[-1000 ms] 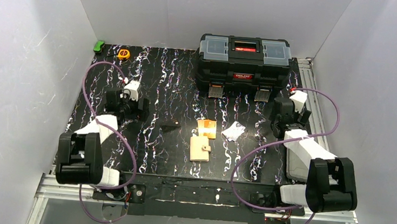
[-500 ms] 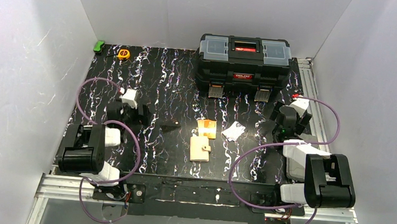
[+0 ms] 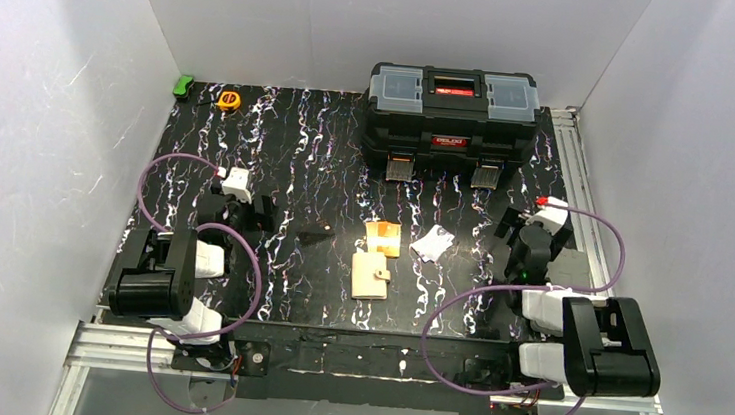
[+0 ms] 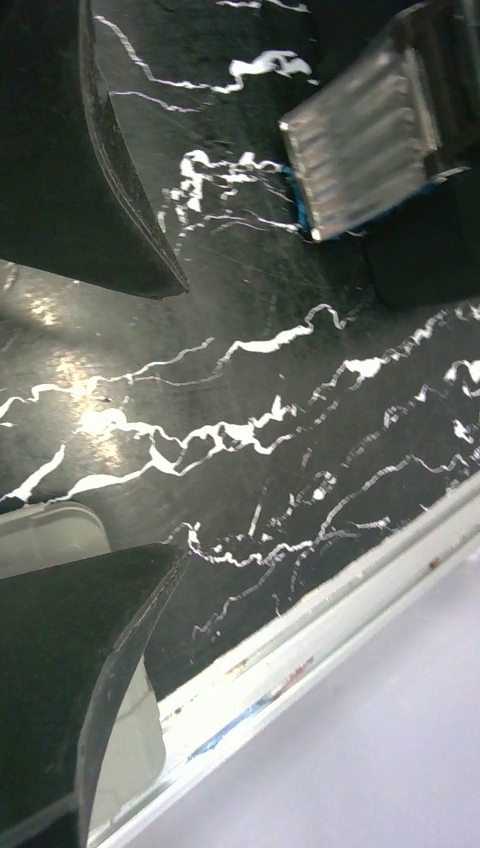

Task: Put the credit cards into the card holder
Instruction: Reset both arms

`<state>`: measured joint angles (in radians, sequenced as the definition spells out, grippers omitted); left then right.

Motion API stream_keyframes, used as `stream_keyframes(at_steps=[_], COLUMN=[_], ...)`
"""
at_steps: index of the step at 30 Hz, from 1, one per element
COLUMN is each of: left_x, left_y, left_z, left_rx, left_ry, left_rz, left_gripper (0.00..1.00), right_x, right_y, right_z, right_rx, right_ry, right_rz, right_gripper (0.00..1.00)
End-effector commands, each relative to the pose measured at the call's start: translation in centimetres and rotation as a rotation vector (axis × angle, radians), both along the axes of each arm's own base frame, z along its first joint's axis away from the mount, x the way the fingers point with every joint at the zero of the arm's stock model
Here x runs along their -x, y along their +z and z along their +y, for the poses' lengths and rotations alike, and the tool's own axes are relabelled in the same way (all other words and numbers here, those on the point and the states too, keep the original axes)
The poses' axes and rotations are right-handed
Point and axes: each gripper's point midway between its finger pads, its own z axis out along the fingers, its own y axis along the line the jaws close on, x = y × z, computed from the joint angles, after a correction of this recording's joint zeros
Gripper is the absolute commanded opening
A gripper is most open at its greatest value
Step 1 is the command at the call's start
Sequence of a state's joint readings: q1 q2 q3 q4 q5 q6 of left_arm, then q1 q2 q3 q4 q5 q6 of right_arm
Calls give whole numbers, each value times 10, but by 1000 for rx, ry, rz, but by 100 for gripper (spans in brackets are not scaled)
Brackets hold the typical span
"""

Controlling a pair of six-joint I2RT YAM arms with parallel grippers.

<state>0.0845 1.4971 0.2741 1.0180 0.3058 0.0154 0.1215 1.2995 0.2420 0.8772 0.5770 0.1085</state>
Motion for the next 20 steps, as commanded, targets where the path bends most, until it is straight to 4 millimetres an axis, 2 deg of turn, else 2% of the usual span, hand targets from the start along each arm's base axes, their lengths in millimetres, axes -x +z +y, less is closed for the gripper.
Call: stream_keyframes(at_steps=[1,3,20], left_x=[-8,-6,-8], left_y=[12,10,11], left_z=[3,3,4], left_rx=[-11,-12,-14], left_ry=[18,18,19], left_rz=[-44,-34,-34], left_gripper=[98,98,98], right_x=[-15,-23,-21], right_y=[23,20,20], right_z=[16,17,14], right_rx=[1,-22,-44], right_ry=[145,170,173], right_rz=[-136,-100,-103], right_gripper=[98,98,98])
